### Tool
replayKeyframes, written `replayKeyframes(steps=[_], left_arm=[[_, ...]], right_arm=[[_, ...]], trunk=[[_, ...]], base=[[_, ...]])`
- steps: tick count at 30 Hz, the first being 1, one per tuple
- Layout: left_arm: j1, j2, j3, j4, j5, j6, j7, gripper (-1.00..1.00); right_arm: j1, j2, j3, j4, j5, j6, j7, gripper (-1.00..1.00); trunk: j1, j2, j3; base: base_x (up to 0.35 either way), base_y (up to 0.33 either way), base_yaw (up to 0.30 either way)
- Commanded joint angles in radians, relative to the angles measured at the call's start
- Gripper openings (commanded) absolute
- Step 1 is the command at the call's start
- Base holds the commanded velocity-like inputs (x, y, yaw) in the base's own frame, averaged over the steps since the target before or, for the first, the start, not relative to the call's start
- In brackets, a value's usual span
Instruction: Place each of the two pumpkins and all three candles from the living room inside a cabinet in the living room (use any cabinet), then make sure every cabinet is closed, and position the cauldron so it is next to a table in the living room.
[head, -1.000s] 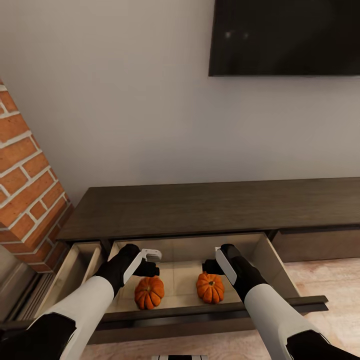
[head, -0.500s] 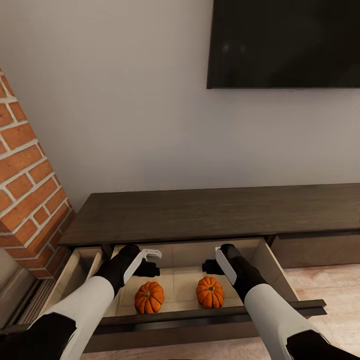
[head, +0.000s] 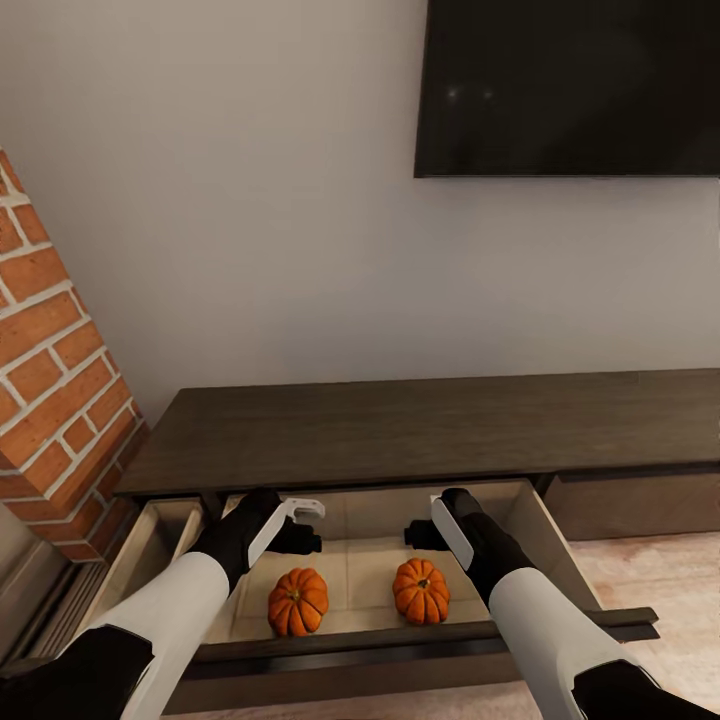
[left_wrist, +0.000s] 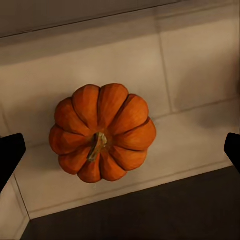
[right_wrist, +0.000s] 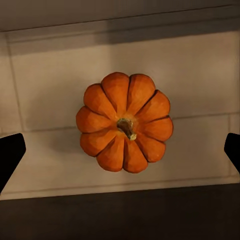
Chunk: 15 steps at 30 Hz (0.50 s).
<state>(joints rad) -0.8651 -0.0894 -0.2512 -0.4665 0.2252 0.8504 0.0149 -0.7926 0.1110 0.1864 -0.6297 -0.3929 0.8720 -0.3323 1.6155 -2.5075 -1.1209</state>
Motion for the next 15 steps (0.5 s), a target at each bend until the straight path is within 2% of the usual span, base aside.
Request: replayKeyframes(steps=[1,15], left_arm=[[0.000,0.001,-0.005,-0.001,0.004,0.004,0.001,1.00],[0.000,0.000,-0.005,-0.001,0.003,0.004,0.000,1.00]], right_arm=[[-0.001,-0.001,0.004,-0.001,-0.011,0.002,-0.010,1.00],[-0.001,-0.001,0.004,-0.001,-0.011,0.002,-0.009,1.00]], trunk=[[0.000,0.000,-0.001],[0.000,0.000,-0.001]], base=[[-0.083,0.000,0.000],[-0.069,0.000,0.000]])
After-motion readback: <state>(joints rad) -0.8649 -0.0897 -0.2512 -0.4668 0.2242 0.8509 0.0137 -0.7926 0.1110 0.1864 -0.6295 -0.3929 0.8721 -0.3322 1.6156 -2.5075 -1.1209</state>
